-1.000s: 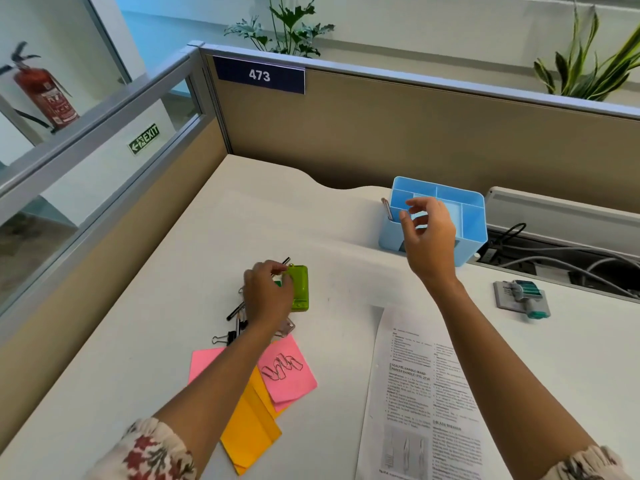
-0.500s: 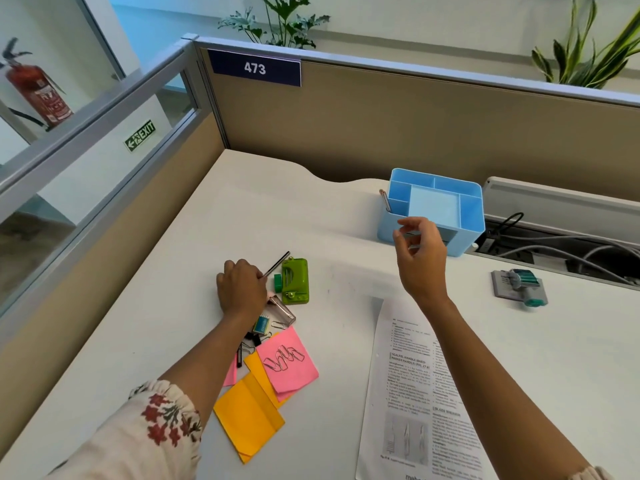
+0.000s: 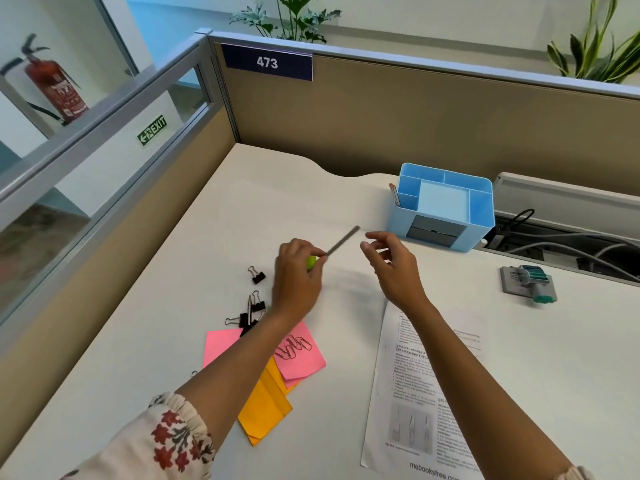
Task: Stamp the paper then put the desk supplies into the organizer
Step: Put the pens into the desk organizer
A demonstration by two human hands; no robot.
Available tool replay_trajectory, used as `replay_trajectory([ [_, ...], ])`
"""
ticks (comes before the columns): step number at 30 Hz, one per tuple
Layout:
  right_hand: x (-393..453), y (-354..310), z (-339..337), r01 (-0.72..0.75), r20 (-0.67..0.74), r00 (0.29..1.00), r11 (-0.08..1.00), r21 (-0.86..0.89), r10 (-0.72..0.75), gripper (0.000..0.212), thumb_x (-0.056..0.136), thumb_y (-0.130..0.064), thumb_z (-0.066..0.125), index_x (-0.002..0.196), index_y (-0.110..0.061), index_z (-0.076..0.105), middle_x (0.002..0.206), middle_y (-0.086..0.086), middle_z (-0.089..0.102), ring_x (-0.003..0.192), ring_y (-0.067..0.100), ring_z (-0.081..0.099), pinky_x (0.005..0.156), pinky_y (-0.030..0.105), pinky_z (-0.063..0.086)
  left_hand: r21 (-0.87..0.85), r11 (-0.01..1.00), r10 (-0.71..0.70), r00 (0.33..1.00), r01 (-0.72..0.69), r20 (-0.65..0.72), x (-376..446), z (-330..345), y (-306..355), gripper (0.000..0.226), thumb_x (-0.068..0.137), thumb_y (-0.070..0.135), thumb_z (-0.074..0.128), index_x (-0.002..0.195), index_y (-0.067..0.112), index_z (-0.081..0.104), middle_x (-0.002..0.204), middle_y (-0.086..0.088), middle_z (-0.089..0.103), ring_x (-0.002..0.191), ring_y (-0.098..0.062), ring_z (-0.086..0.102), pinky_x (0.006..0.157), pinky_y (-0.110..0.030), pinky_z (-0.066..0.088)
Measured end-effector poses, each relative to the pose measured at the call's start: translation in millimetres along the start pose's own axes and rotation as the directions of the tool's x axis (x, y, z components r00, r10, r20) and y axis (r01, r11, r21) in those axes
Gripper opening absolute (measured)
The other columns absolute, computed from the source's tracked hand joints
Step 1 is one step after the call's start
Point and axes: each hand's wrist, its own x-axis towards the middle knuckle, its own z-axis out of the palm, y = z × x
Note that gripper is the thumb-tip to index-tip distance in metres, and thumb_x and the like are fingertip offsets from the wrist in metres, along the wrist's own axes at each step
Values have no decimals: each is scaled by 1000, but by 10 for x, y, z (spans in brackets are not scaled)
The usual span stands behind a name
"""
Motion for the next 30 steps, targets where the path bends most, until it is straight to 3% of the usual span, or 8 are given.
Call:
replay_trajectory([
  [4, -60, -59, 76, -14, 27, 1000, 998, 68, 13, 25, 98, -36, 53, 113, -18, 62, 87, -2, 65, 72, 7, 60, 62, 16, 49, -69, 993, 99, 994, -95, 45, -194, 149, 175, 5, 86, 19, 66, 90, 16, 67, 94, 2, 57, 97, -16, 49, 85, -32, 42],
  [9, -130, -62, 76, -25, 5, 1000, 990, 138, 25, 25, 99, -30, 51, 100, -10, 65, 76, 2, 65, 61, 4, 57, 58, 19, 49, -138, 988, 89, 992, -76, 94, -345, 153, 225, 13, 88, 26, 67, 98, 18, 70, 98, 5, 58, 102, -12, 48, 90, -25, 40],
  [11, -153, -52, 60, -27, -17, 999, 990, 140, 30, 25, 100, -29, 50, 99, -8, 65, 77, 3, 65, 62, 5, 58, 58, 18, 50, -83, 996, 44, 992, -34, 117, -366, 102, 162, 21, 88, 33, 66, 105, 20, 68, 104, 6, 60, 106, -13, 49, 92, -27, 40],
  [14, -176, -24, 4, -35, -57, 997, 990, 137, 43, 26, 101, -28, 48, 100, -9, 66, 79, 3, 66, 63, 4, 59, 60, 19, 51, 183, 974, -138, 990, 132, 20, -358, -69, -9, 21, 87, 31, 62, 105, 20, 64, 106, 2, 62, 106, -22, 51, 88, -39, 39],
  [17, -198, -7, -54, -41, -87, 995, 986, 163, 56, 25, 101, -26, 48, 98, -9, 66, 78, 4, 65, 61, 4, 58, 60, 20, 51, 294, 858, -419, 905, 421, -73, -339, -342, -229, 20, 84, 22, 60, 103, 17, 60, 108, -3, 61, 112, -26, 49, 91, -42, 35],
  [20, -228, 6, -67, -50, -99, 993, 983, 179, 68, 26, 102, -26, 47, 97, -9, 66, 78, 3, 65, 60, 3, 57, 59, 18, 50, 420, 687, -638, 769, 594, -43, -340, -549, -425, 35, 81, 26, 63, 111, 11, 54, 120, -9, 56, 121, -29, 44, 96, -44, 34],
  [24, -260, -4, -35, -58, -85, 994, 982, 181, 74, 26, 101, -27, 48, 98, -10, 66, 79, 4, 65, 61, 3, 58, 60, 19, 51, 564, 552, -763, 644, 615, 44, -392, -664, -539, 51, 82, 40, 66, 119, 9, 50, 129, -13, 51, 126, -29, 39, 98, -42, 33],
  [30, -287, -18, -8, -68, -77, 994, 982, 176, 82, 26, 101, -27, 49, 99, -9, 67, 79, 3, 66, 62, 4, 59, 61, 18, 51, 586, 550, -764, 642, 595, 66, -412, -664, -519, 39, 87, 34, 62, 114, 7, 55, 124, -13, 54, 122, -29, 42, 93, -39, 38],
])
